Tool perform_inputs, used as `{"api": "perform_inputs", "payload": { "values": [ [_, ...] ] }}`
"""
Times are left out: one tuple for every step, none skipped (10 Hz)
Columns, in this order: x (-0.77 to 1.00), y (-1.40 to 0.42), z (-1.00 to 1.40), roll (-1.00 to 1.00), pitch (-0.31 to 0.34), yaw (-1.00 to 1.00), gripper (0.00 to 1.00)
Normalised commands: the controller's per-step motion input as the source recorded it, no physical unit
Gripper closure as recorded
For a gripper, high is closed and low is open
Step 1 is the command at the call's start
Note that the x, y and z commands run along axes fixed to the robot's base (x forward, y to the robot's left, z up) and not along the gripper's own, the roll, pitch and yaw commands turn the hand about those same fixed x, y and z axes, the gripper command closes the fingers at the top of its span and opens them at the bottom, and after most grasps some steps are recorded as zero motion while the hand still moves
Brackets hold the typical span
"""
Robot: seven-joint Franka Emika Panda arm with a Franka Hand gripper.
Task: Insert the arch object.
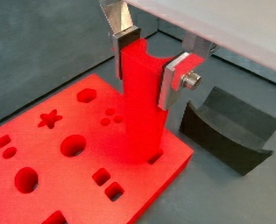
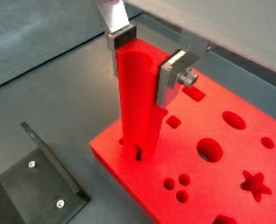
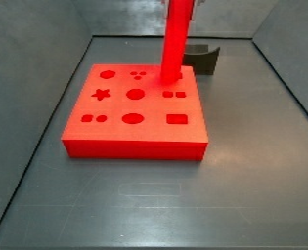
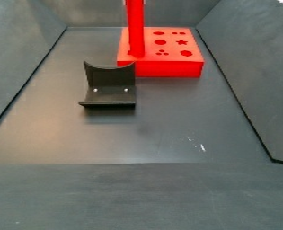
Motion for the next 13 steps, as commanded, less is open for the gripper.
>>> {"api": "perform_inputs", "payload": {
  "values": [
    [0.21,0.0,-0.24,0.0,-0.02,0.02,1.0],
    [0.0,0.0,-0.21,0.02,0.0,0.0,1.0],
    [0.0,0.0,-0.19,0.04,0.0,0.0,1.0],
    [-0.05,0.04,-0.19,0.01,0.0,-0.01,1.0],
    [0.0,0.1,-0.26,-0.03,0.0,-0.06,1.0],
    [0.0,0.17,-0.38,-0.19,-0.001,-0.21,1.0],
    [0.03,0.14,-0.54,-0.19,-0.011,-0.24,1.0],
    [0.17,0.01,-0.63,-0.12,-0.02,-0.24,1.0],
    [0.2,0.0,-0.63,-0.08,-0.029,-0.24,1.0],
    [0.17,0.0,-0.62,-0.06,-0.037,-0.23,1.0],
    [0.01,0.0,-0.44,-0.07,-0.033,-0.15,1.0],
    [0.0,0.0,-0.15,-0.02,0.0,-0.03,1.0],
    [0.0,0.0,0.0,0.0,0.0,0.0,1.0]
  ]
}}
